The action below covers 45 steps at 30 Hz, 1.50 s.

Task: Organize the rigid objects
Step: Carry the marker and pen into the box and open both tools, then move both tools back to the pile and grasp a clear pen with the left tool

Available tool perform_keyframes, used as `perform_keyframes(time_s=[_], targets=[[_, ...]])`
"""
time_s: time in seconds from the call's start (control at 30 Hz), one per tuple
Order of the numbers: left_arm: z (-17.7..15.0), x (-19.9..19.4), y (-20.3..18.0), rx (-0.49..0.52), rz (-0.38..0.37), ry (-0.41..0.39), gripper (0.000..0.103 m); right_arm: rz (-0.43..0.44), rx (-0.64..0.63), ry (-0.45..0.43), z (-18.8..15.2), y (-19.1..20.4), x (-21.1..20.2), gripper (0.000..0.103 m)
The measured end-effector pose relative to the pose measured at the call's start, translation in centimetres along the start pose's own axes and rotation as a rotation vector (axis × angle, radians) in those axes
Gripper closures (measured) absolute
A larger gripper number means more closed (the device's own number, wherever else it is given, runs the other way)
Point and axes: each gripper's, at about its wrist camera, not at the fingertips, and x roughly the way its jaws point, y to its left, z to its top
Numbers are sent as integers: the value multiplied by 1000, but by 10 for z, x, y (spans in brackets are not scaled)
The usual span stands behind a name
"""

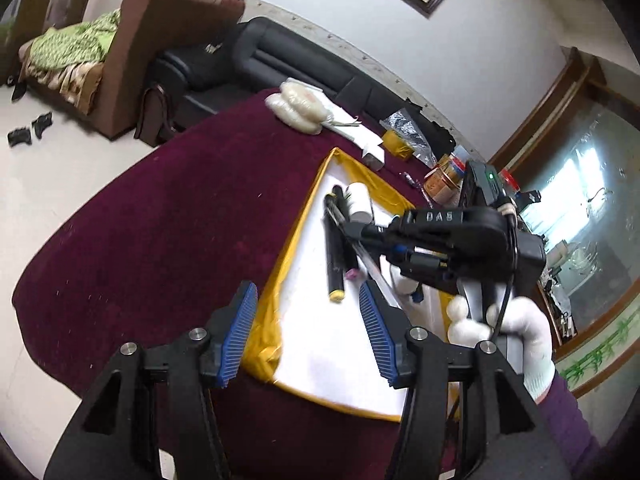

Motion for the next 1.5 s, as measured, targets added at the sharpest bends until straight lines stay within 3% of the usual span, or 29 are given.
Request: perform_keyframes(time_s=[0.27,0.6,0.77,0.93,1.1,1.33,1.5], targets=[[-5,2,12,-32,3,10,51,-9,16,-21,4,-1,3,93],[-10,1,6,-28,14,4,47,0,-58,-91,-7,-11,-39,87],[-12,2,-13,24,9,11,47,-47,-201,-226,-33,-24,-106,83],[-14,8,-36,72,8,18,47,-160,-286,-444,-62,-57,-187,56],[-21,24,-71,117,-2,64,47,-318,-283,-608,-72,-93,-249,41],[-43,48,-135,206,-17,144,47,-438,-149,-756,-63,-162,-301,41],[-60,62,-179,292,-32,195,47,-425,-32,-803,-60,-214,-323,41]])
